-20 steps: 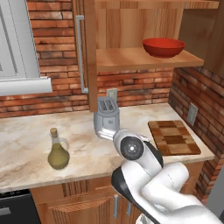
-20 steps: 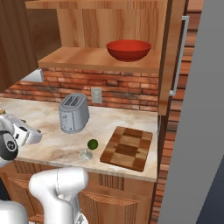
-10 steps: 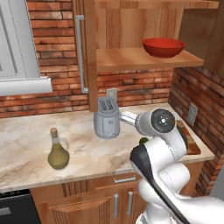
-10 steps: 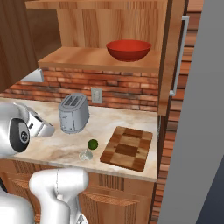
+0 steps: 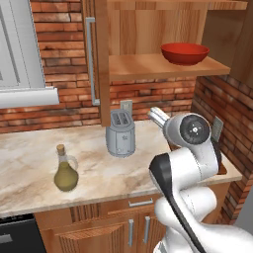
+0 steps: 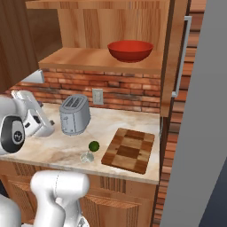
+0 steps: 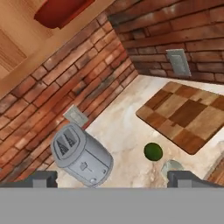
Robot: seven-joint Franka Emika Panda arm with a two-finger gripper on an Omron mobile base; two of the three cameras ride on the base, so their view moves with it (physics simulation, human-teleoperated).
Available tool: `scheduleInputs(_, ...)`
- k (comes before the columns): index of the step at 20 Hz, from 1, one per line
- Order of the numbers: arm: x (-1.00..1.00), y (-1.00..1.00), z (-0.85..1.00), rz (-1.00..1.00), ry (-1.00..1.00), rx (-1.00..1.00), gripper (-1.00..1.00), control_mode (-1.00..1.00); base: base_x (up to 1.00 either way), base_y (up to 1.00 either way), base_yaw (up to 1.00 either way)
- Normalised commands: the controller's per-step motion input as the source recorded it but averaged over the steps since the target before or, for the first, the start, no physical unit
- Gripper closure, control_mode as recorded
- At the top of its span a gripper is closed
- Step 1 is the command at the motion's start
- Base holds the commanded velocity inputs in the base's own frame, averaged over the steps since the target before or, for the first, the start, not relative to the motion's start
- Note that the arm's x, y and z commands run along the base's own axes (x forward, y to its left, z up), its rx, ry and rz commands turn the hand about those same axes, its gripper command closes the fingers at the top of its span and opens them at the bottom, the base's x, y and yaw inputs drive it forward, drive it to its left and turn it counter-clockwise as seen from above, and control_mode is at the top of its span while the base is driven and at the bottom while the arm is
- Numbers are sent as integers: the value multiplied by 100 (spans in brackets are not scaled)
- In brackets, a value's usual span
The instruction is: Open the cabinet. Place the bowl and condiment on the counter. Then place the lime and garlic on the cutting board.
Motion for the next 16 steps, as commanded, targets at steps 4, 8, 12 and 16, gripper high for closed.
scheduleInputs(4, -7, -30, 19, -25, -21, 21, -100, -100, 0, 0, 0)
scheduleInputs(8, 0, -32, 48, -12, -15, 25, -100, -100, 0, 0, 0)
scheduleInputs(12, 0, -27, 36, -7, -5, 25, -100, -100, 0, 0, 0)
scheduleInputs(16, 0, -28, 33, -7, 0, 21, -100, -100, 0, 0, 0)
